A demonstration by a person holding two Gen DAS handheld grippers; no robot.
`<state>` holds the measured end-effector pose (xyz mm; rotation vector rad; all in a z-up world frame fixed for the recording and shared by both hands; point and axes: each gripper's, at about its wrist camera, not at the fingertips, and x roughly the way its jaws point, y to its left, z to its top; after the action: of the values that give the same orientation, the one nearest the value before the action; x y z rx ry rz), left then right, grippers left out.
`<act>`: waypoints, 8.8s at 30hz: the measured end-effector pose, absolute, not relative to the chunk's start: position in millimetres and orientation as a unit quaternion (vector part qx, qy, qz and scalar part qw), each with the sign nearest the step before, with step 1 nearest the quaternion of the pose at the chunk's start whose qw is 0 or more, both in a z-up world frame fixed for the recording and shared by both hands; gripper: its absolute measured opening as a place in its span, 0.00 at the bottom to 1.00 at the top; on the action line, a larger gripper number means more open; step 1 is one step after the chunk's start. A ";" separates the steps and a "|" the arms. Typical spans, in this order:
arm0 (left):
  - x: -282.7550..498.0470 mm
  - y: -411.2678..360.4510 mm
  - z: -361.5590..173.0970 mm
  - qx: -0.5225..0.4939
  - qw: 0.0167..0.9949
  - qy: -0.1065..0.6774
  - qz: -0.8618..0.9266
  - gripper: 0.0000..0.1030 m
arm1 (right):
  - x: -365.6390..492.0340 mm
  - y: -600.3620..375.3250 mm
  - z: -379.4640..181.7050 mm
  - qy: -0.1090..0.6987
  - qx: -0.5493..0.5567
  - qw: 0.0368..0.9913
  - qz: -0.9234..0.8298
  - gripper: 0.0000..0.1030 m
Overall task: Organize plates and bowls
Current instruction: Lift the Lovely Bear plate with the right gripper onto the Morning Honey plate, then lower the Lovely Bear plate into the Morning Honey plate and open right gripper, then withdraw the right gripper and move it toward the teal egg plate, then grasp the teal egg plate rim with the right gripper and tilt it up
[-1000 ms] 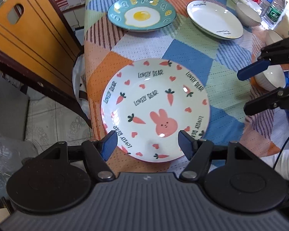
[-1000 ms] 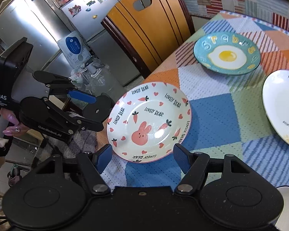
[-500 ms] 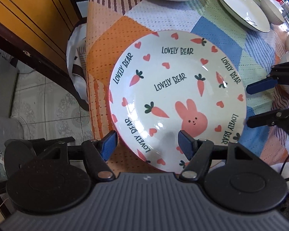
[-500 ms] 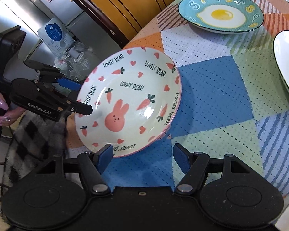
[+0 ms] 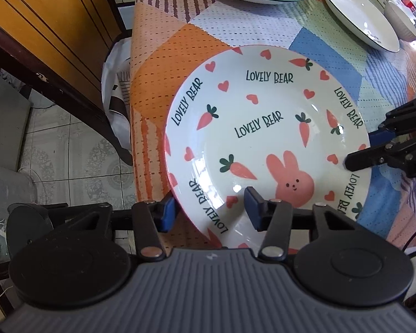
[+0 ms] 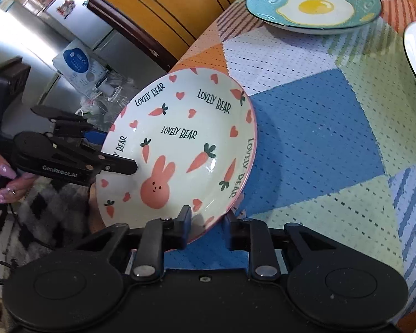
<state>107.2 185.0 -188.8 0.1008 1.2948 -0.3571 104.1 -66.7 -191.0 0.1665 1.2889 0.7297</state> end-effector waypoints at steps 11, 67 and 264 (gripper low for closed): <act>99.5 193.6 -189.9 -0.005 0.815 0.564 -0.130 0.42 | 111.2 -80.5 -206.7 0.592 0.145 0.719 0.335 0.23; 165.5 -11.6 -90.0 0.005 0.872 0.447 -0.201 0.44 | 118.1 -257.2 -83.8 0.488 0.117 0.823 0.266 0.23; 311.4 122.1 -189.9 -0.107 0.853 0.483 -0.167 0.22 | 350.7 -151.6 -169.9 0.485 0.083 0.834 0.251 0.19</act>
<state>311.4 122.1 -189.9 -0.2255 1.0168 -0.3523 350.7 -151.6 -169.9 0.1757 1.0286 0.5309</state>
